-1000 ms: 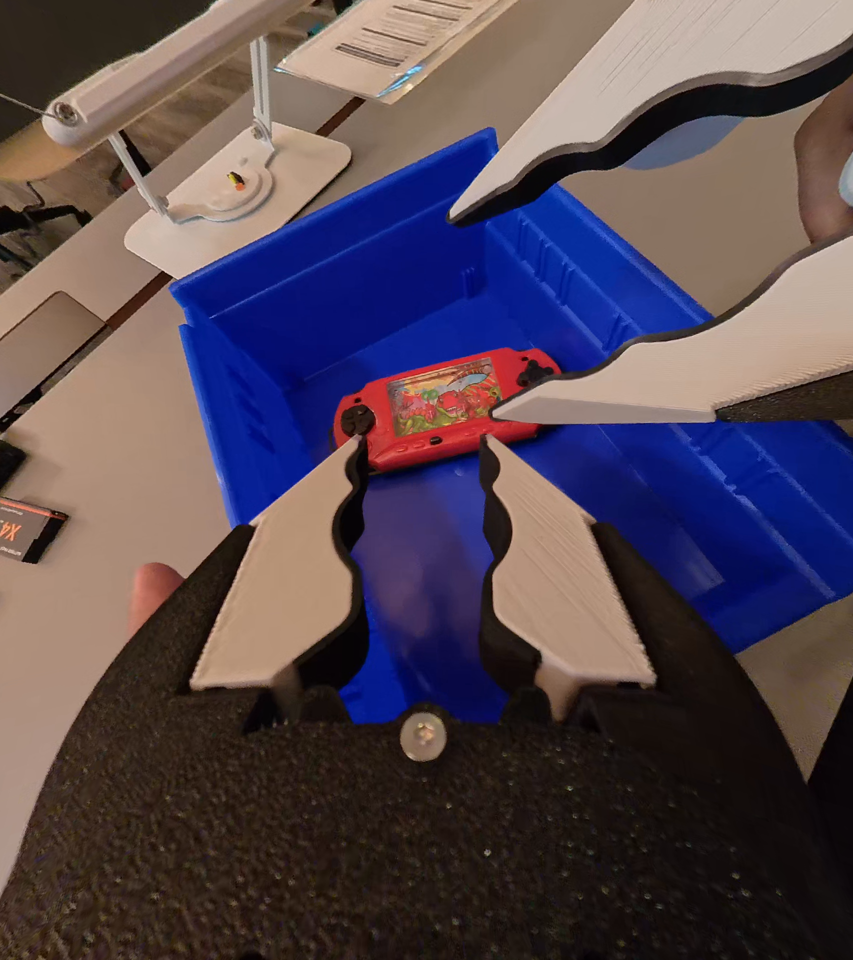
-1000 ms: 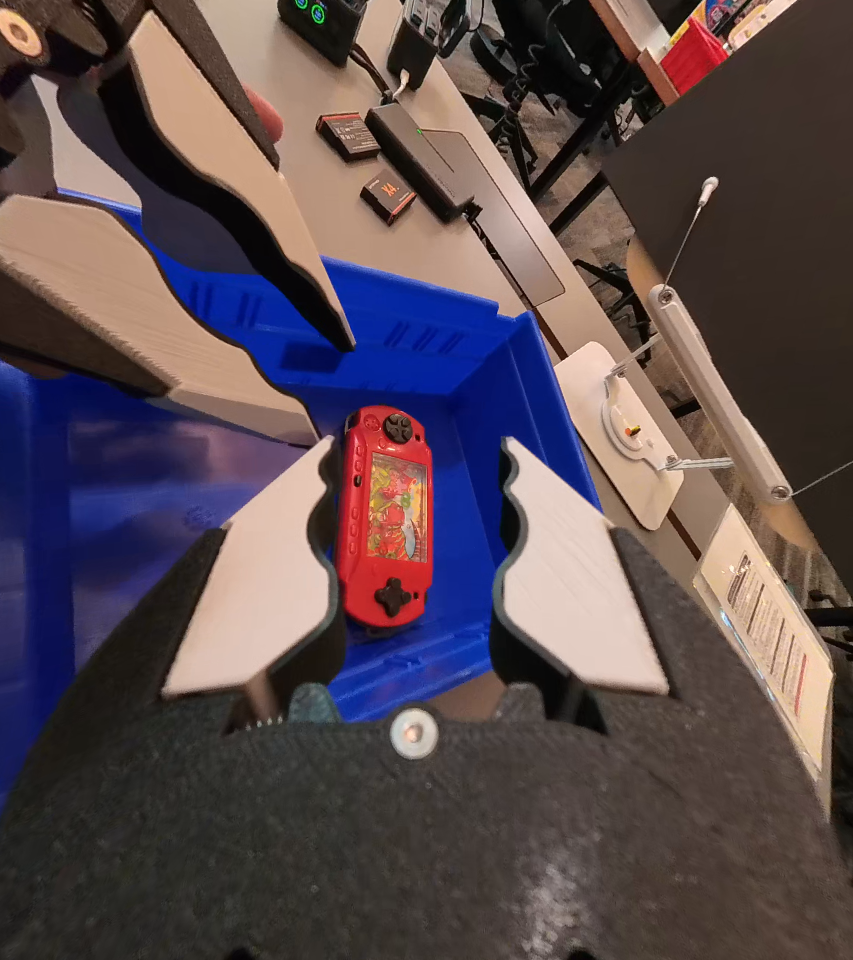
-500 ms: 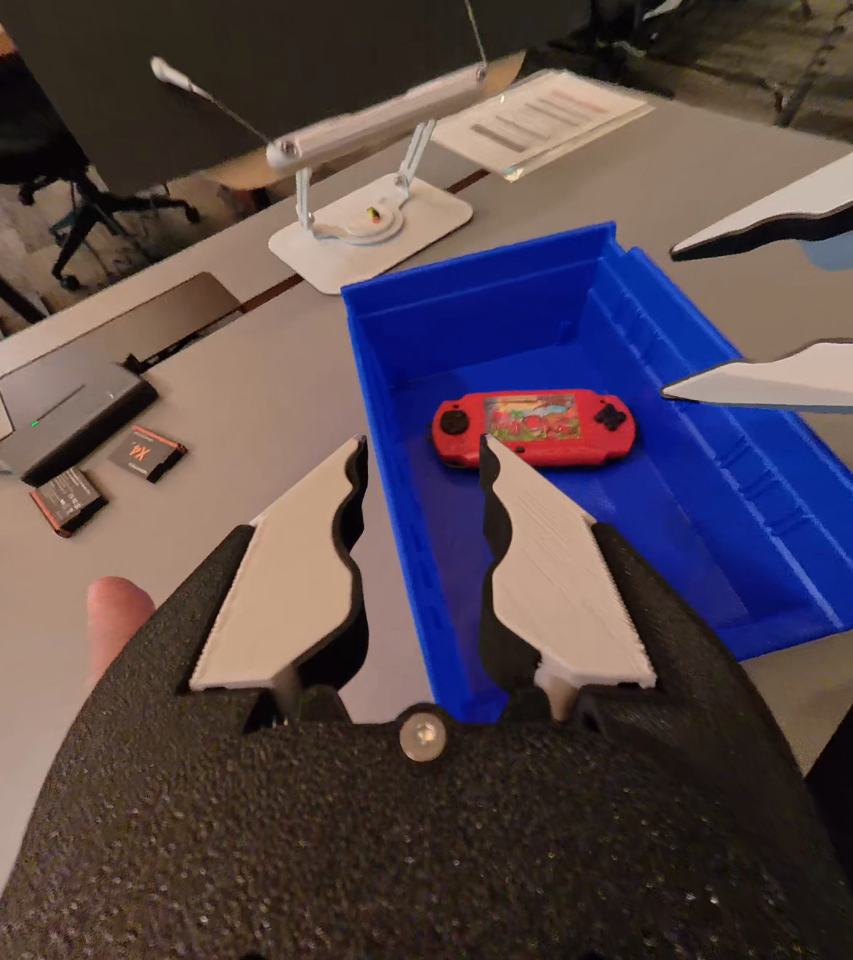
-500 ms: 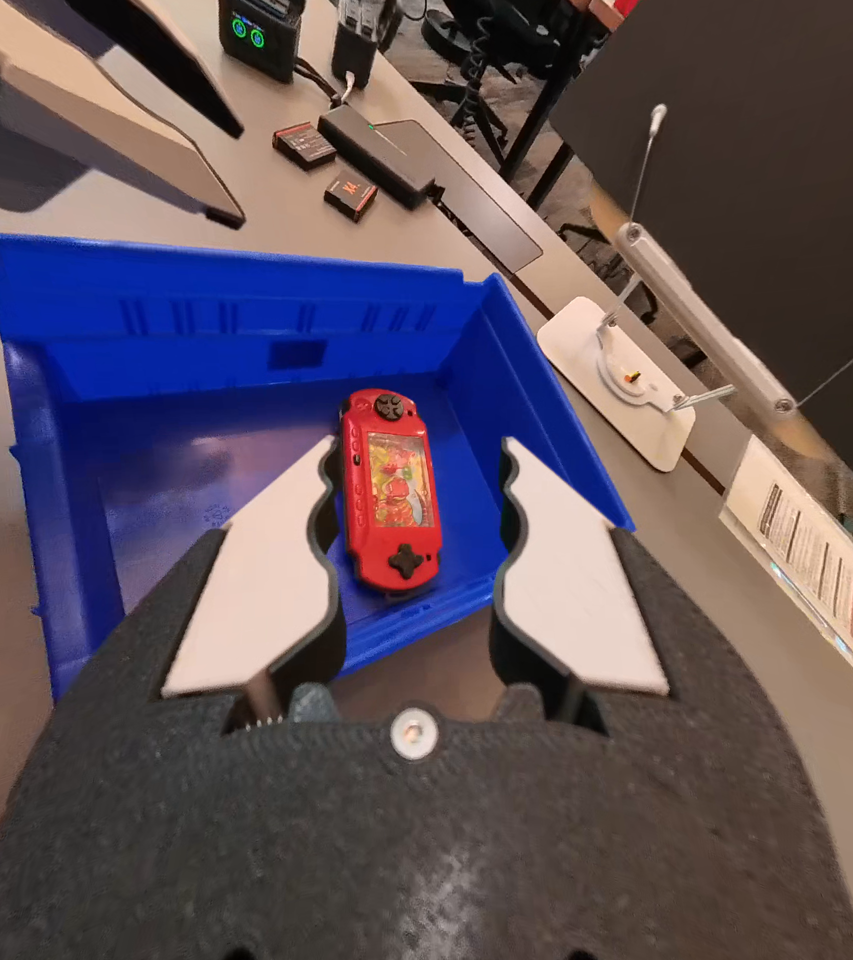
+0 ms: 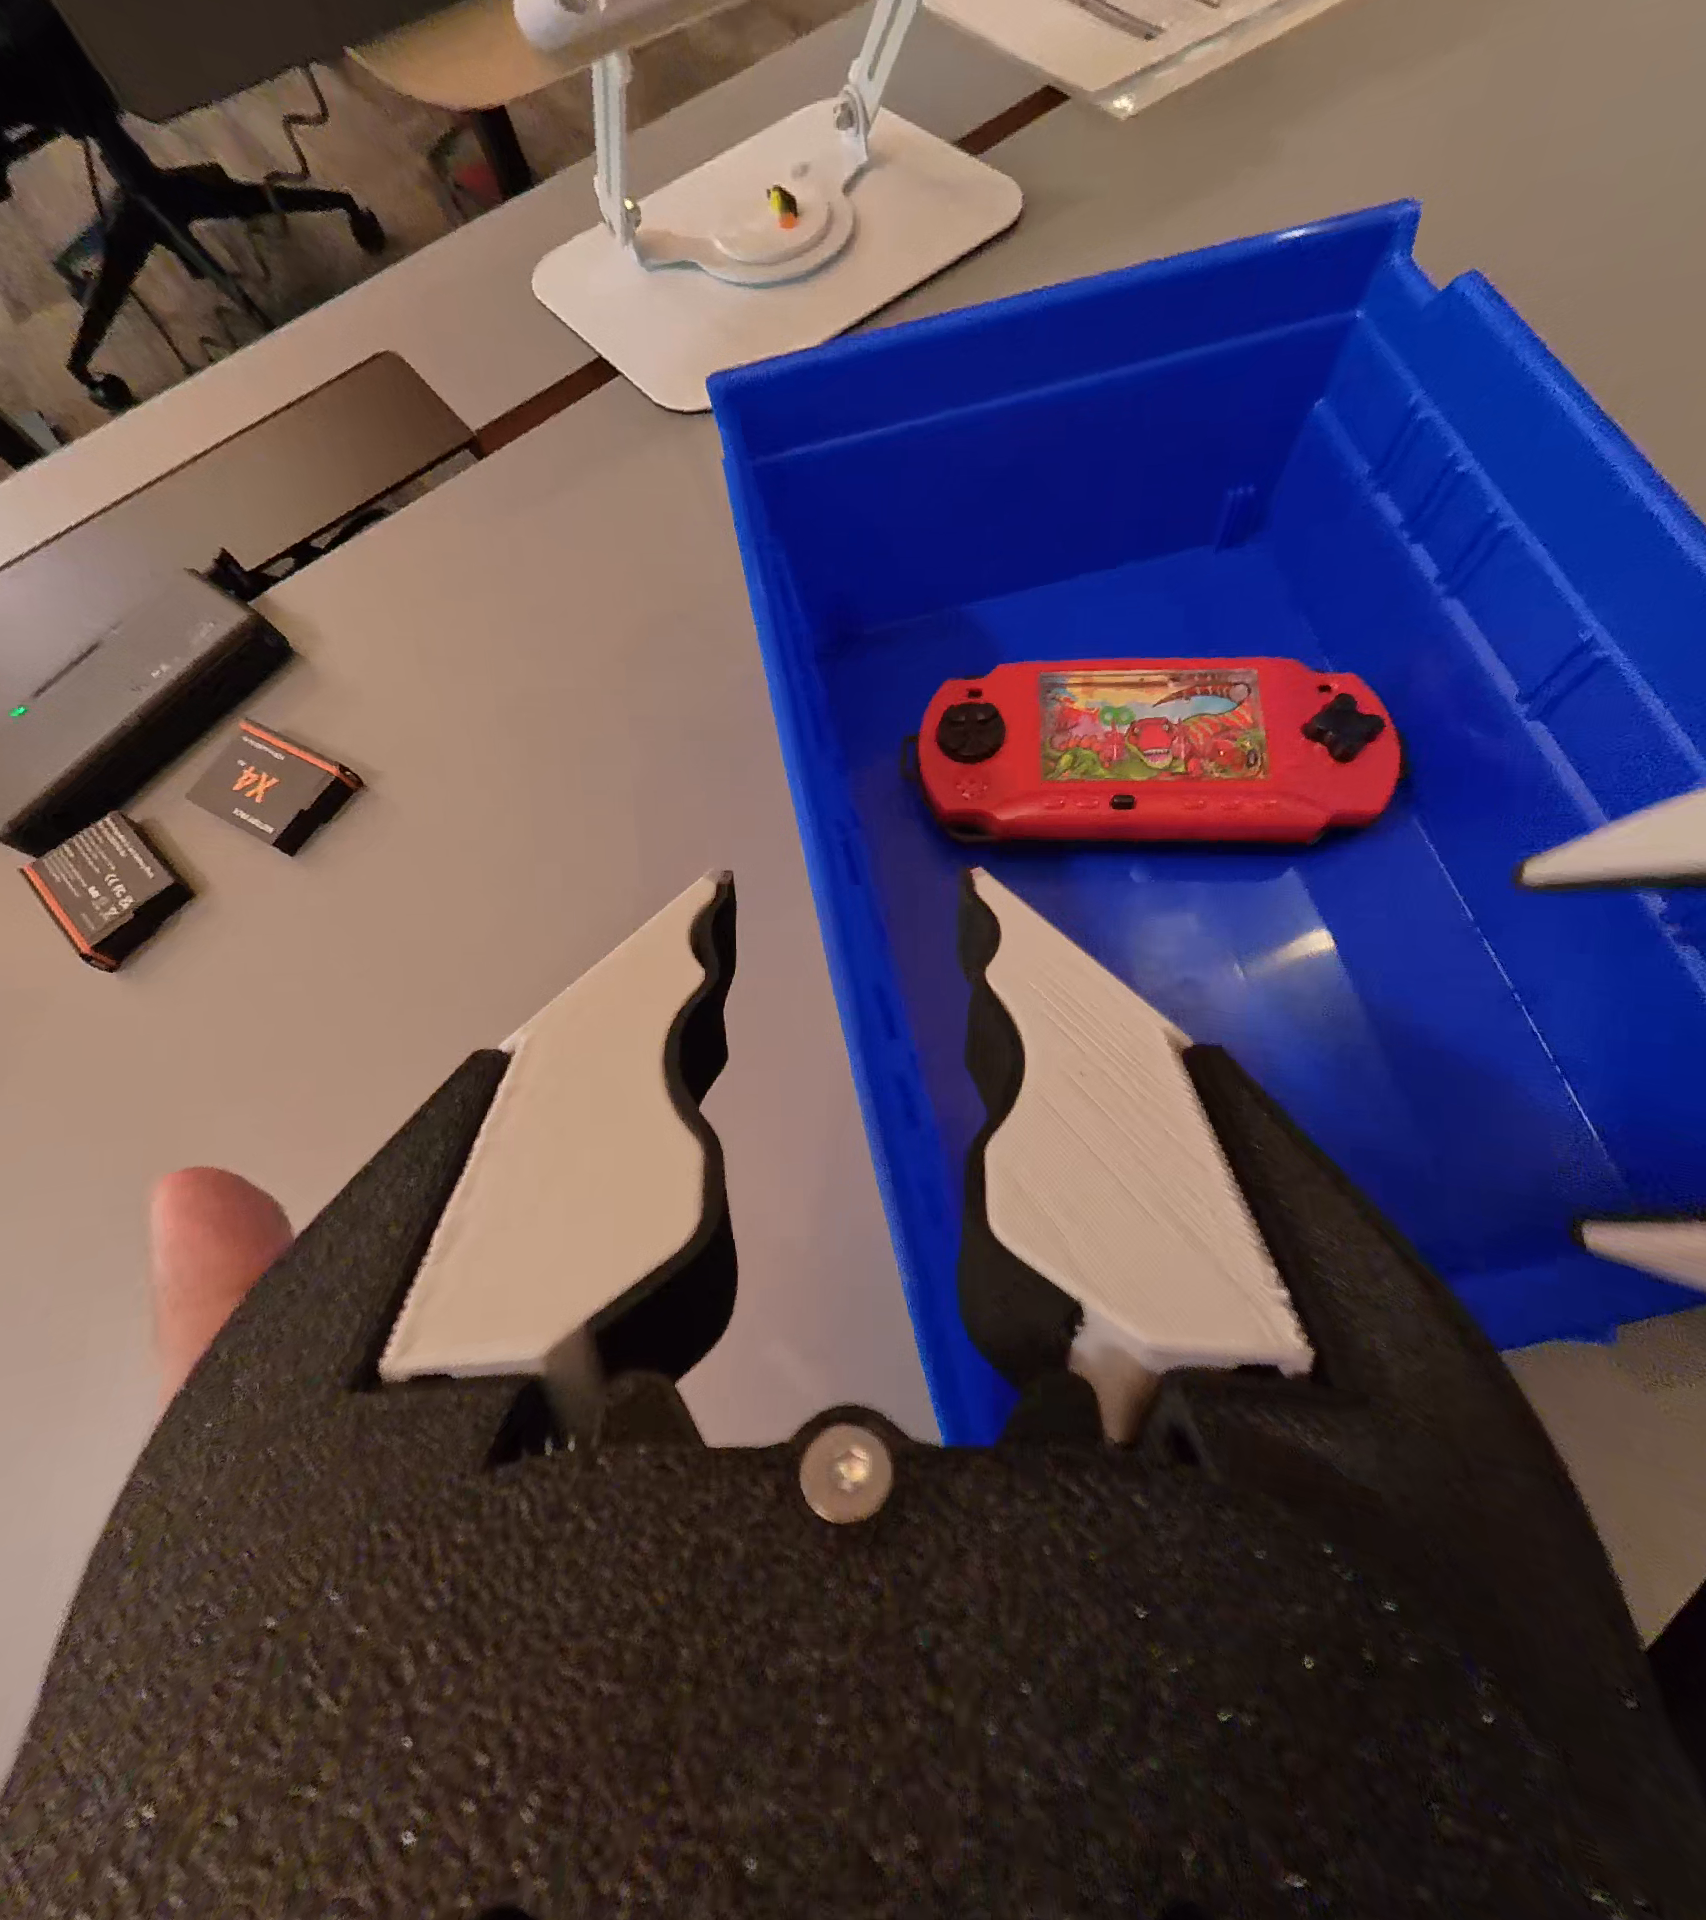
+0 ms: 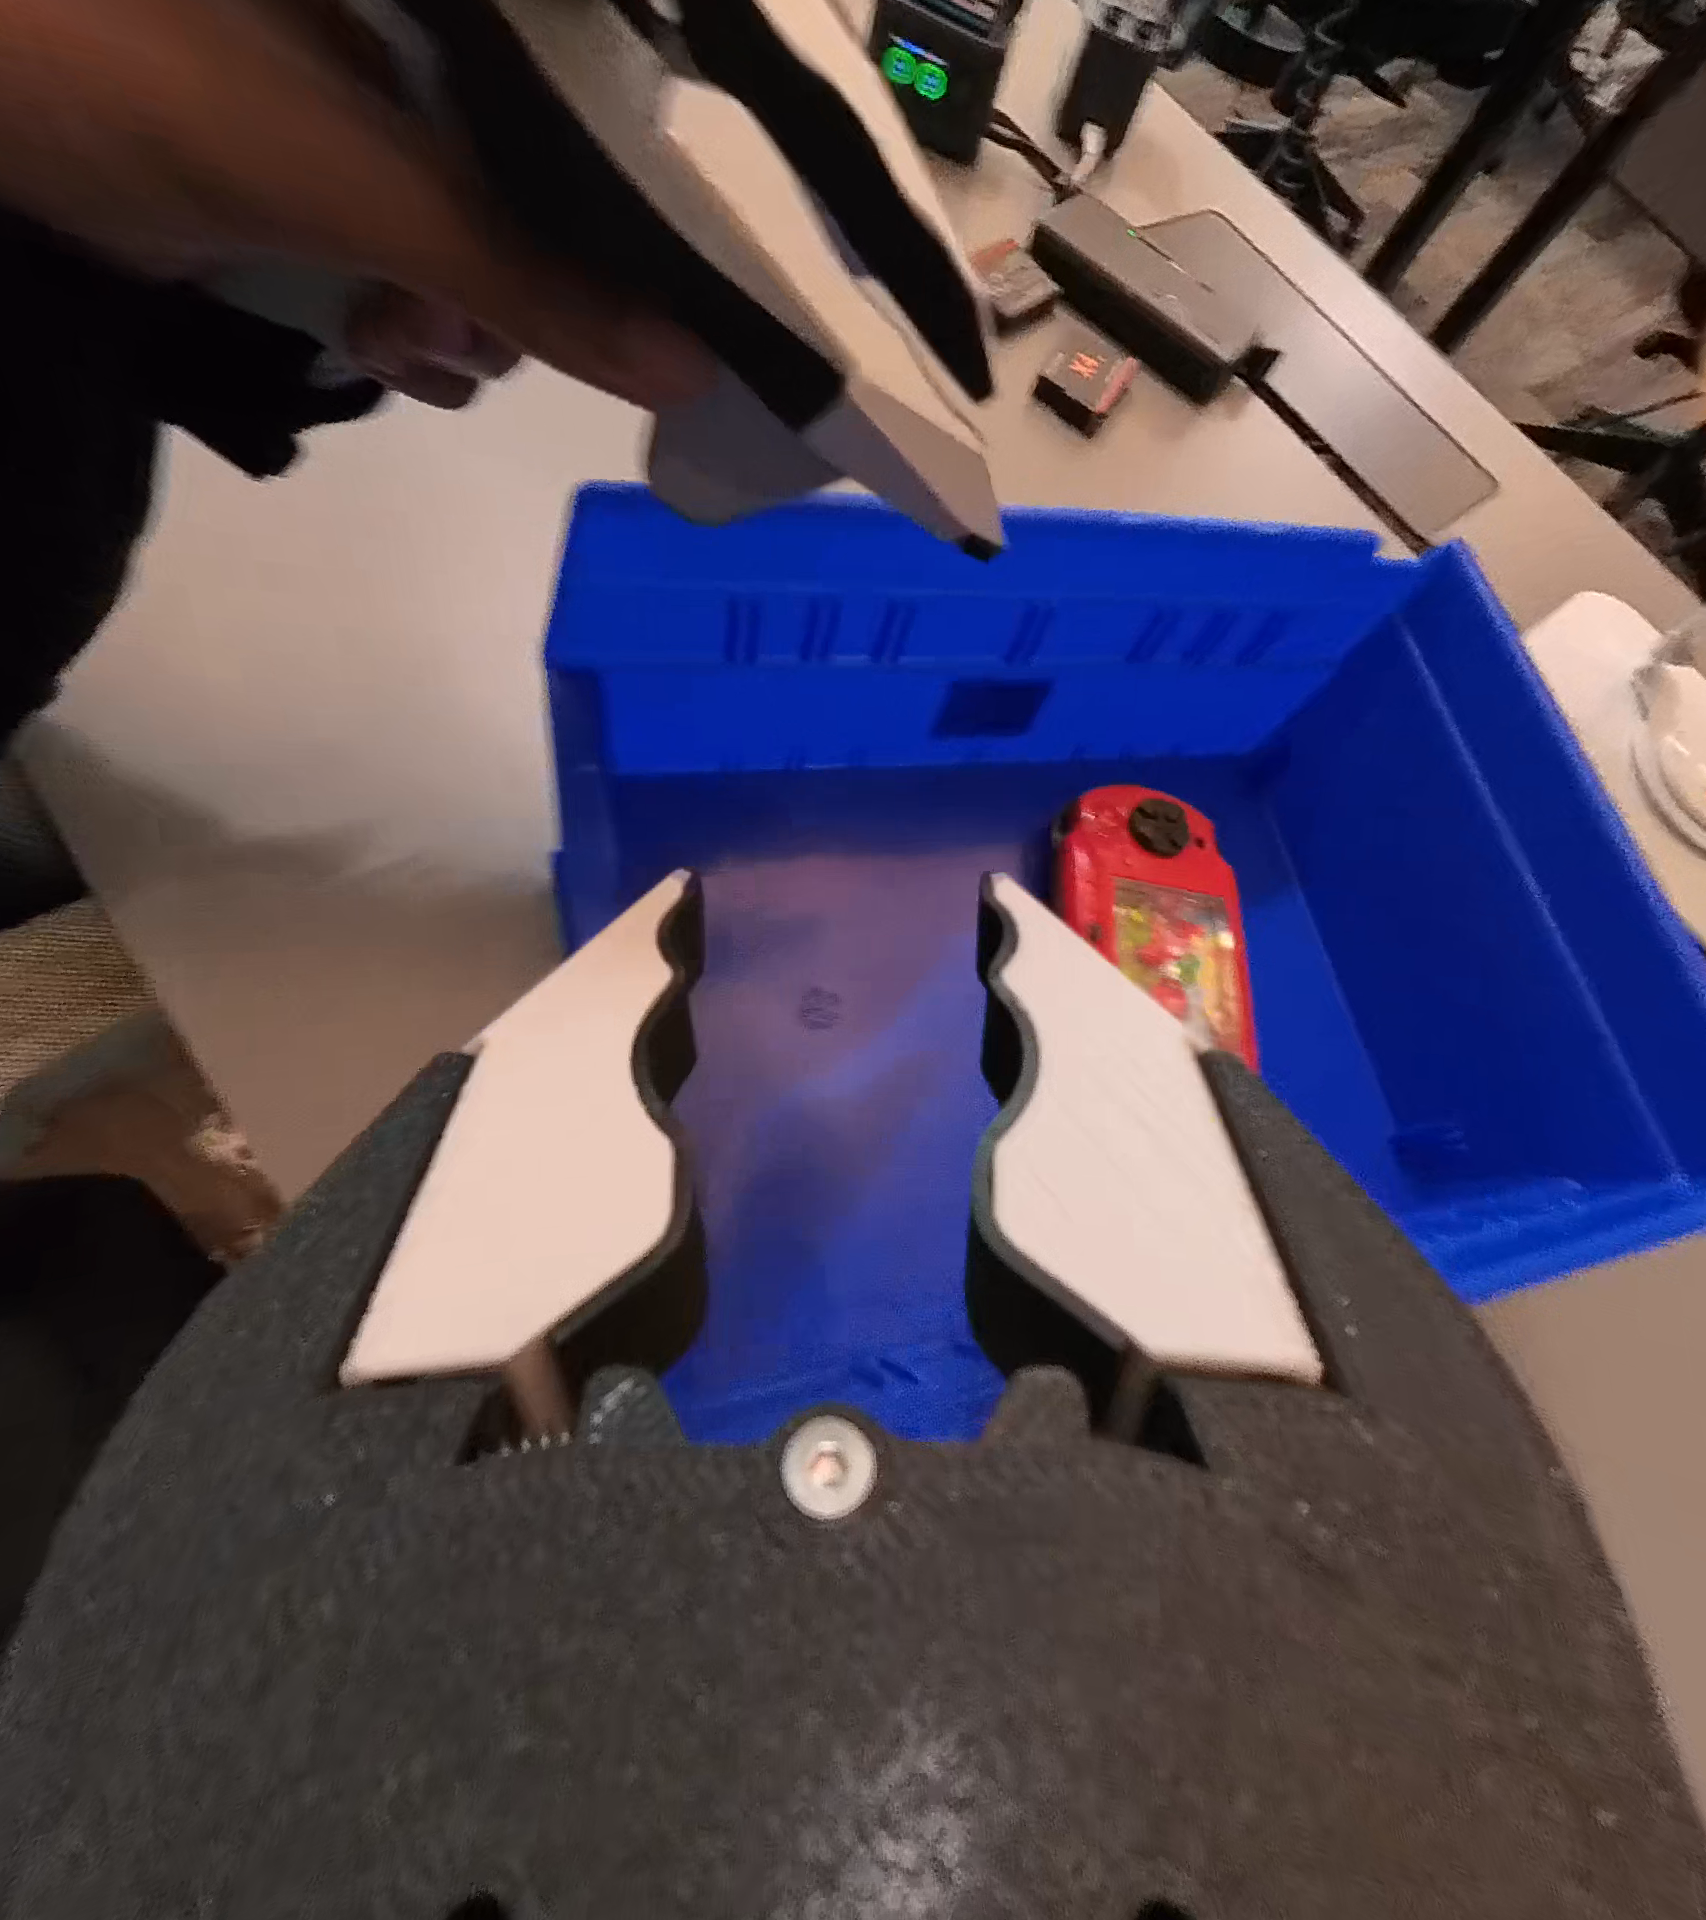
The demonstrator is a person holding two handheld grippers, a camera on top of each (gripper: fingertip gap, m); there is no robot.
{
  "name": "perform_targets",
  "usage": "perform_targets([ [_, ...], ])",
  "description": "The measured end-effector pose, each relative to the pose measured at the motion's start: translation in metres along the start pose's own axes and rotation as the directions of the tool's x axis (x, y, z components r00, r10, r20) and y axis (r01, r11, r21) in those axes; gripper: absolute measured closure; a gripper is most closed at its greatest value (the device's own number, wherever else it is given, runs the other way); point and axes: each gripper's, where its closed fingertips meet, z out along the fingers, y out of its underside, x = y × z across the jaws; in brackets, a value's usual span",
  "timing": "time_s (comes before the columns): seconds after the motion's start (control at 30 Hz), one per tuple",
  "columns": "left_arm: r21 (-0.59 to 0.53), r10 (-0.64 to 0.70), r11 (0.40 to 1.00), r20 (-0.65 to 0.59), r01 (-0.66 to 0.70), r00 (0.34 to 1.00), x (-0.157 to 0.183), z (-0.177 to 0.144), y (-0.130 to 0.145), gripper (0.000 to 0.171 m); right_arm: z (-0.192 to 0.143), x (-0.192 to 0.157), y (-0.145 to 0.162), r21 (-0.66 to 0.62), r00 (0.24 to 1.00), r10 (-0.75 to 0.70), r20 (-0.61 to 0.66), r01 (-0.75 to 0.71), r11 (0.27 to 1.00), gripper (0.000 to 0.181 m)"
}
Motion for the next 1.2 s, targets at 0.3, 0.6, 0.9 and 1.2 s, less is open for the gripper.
perform_targets([
  [0.3,-0.026,0.000,1.000,0.004,0.000,1.000,-0.005,0.004,0.007,0.129,0.014,-0.079,0.024,-0.138,0.968,-0.154,0.199,0.183,0.973,0.144],
  [0.6,0.108,0.060,0.993,-0.055,-0.054,0.997,0.023,-0.018,-0.023,0.129,0.013,-0.060,0.024,-0.165,0.983,-0.123,0.140,0.145,0.975,0.148],
  [0.9,0.102,0.051,0.994,-0.074,-0.043,0.996,0.030,-0.017,-0.023,0.129,0.014,-0.079,0.051,-0.261,0.955,-0.231,0.186,0.275,0.925,0.170],
  [1.2,0.119,0.106,0.987,0.019,-0.108,0.994,0.022,-0.018,-0.027,0.129,0.017,-0.069,0.053,-0.290,0.930,-0.356,0.094,0.368,0.884,0.181],
])
